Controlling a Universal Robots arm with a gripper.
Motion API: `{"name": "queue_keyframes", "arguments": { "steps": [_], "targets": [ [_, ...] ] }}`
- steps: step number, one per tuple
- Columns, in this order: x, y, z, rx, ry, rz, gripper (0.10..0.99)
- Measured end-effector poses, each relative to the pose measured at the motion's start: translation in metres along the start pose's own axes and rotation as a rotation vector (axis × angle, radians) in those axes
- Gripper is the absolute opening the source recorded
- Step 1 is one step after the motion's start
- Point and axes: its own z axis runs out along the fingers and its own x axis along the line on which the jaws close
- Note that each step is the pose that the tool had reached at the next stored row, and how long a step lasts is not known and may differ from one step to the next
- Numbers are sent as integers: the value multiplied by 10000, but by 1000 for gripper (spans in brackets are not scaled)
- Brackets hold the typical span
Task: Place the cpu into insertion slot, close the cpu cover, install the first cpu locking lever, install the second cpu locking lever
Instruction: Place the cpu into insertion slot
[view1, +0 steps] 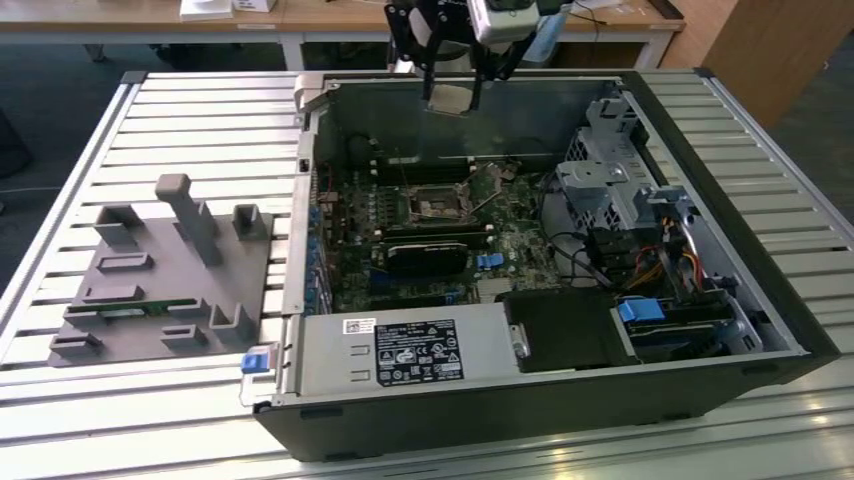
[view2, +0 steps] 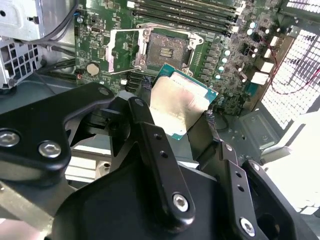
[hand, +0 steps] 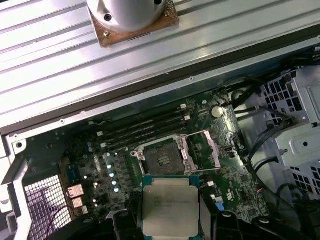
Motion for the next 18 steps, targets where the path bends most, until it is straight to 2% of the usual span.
{"name": "queue_keyframes", "arguments": {
  "steps": [4, 9, 18],
  "targets": [
    [20, -8, 1, -6, -23, 273, 541],
    [78, -28, 0, -6, -29, 342, 541],
    [98, -36, 2, -16, -71, 852, 541]
  ]
}}
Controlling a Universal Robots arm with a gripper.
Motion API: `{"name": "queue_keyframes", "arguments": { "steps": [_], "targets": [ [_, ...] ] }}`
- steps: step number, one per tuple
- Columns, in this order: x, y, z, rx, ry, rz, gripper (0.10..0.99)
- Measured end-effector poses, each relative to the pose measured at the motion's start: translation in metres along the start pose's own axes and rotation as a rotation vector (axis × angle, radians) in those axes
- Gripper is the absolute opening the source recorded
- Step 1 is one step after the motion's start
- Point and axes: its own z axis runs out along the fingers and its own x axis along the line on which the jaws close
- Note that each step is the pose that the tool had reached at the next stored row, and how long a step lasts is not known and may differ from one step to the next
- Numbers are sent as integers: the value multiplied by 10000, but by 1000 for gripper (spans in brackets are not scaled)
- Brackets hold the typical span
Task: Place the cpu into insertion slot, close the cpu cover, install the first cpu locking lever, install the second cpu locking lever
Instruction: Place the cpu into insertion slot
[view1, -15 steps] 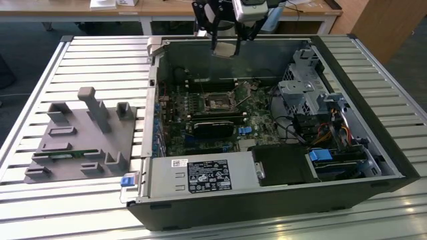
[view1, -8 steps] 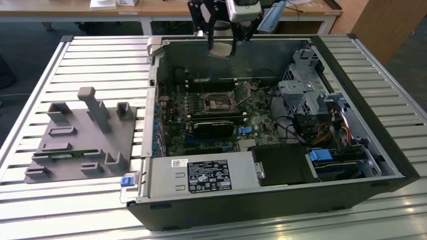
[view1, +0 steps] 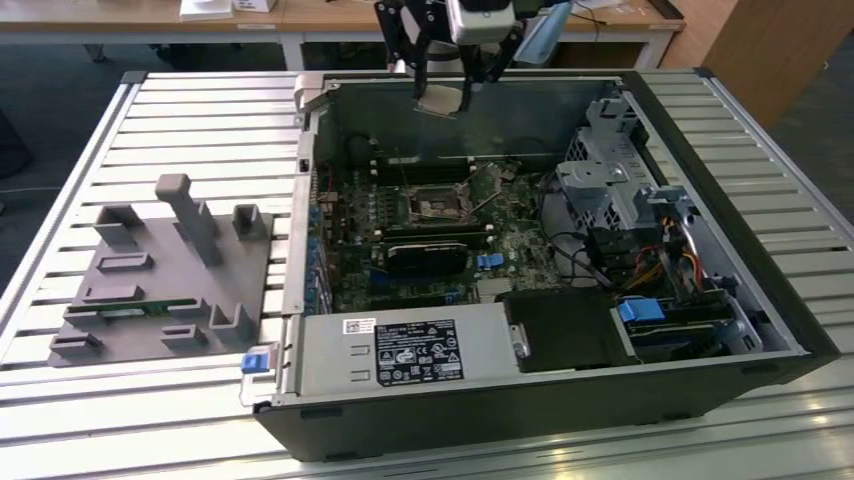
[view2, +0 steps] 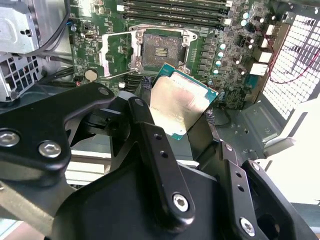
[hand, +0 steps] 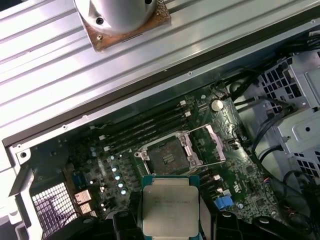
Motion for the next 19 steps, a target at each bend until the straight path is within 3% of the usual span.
{"name": "queue_keyframes", "arguments": {
  "steps": [19],
  "targets": [
    [62, -29, 0, -15, -67, 803, 541]
  ]
}}
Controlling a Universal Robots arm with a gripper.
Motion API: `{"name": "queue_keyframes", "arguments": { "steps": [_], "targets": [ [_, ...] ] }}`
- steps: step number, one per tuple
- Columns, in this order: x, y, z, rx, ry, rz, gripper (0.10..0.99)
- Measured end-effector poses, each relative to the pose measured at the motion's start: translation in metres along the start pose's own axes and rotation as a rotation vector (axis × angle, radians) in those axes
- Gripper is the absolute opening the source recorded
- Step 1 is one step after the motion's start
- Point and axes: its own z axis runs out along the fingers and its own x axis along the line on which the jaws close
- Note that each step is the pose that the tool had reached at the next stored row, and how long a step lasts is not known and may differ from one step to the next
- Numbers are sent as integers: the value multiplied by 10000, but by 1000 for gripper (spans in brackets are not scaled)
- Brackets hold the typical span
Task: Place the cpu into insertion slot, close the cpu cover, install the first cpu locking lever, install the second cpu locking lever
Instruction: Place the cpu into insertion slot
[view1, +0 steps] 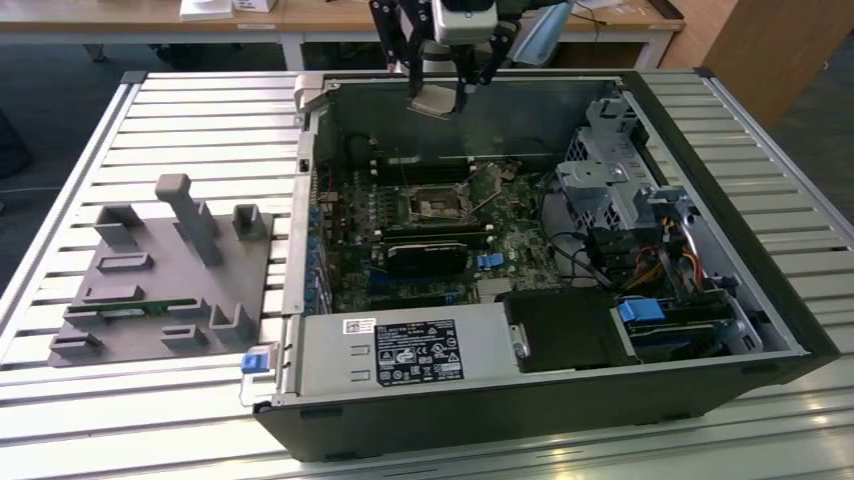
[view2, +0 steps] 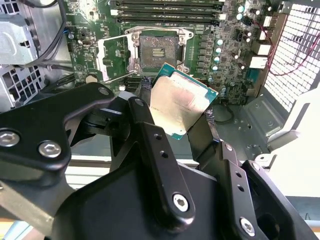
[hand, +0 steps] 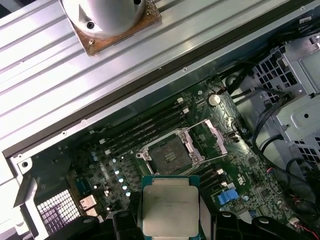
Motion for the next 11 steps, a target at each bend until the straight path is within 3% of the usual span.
{"name": "queue_keyframes", "arguments": {
  "steps": [11],
  "targets": [
    [22, -12, 0, -8, -36, 424, 541]
  ]
}}
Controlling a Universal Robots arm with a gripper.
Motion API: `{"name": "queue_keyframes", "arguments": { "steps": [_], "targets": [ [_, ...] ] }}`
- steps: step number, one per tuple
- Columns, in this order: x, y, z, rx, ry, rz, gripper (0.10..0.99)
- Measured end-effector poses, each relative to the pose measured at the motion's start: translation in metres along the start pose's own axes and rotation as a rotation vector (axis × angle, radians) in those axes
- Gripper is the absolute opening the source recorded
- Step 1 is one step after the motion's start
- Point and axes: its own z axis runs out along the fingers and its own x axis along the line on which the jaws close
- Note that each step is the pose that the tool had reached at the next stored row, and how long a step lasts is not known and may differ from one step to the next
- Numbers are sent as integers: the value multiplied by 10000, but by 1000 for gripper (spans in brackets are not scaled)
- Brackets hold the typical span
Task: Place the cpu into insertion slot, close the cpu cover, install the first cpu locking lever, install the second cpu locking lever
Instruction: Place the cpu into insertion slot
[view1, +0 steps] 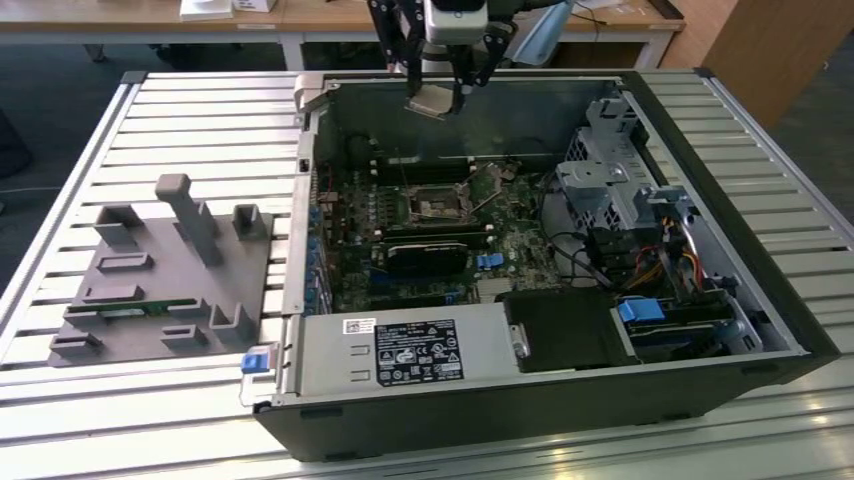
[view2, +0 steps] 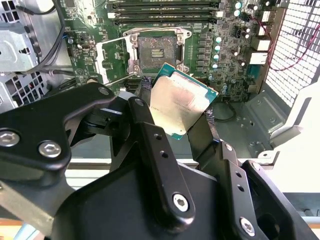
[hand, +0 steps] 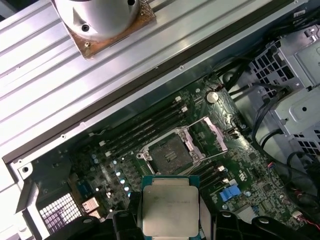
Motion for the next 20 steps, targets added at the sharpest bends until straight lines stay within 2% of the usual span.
{"name": "queue_keyframes", "arguments": {
  "steps": [14, 20],
  "targets": [
    [20, -13, 2, -10, -49, 588, 541],
    [22, -14, 7, -17, -87, 1026, 541]
  ]
}}
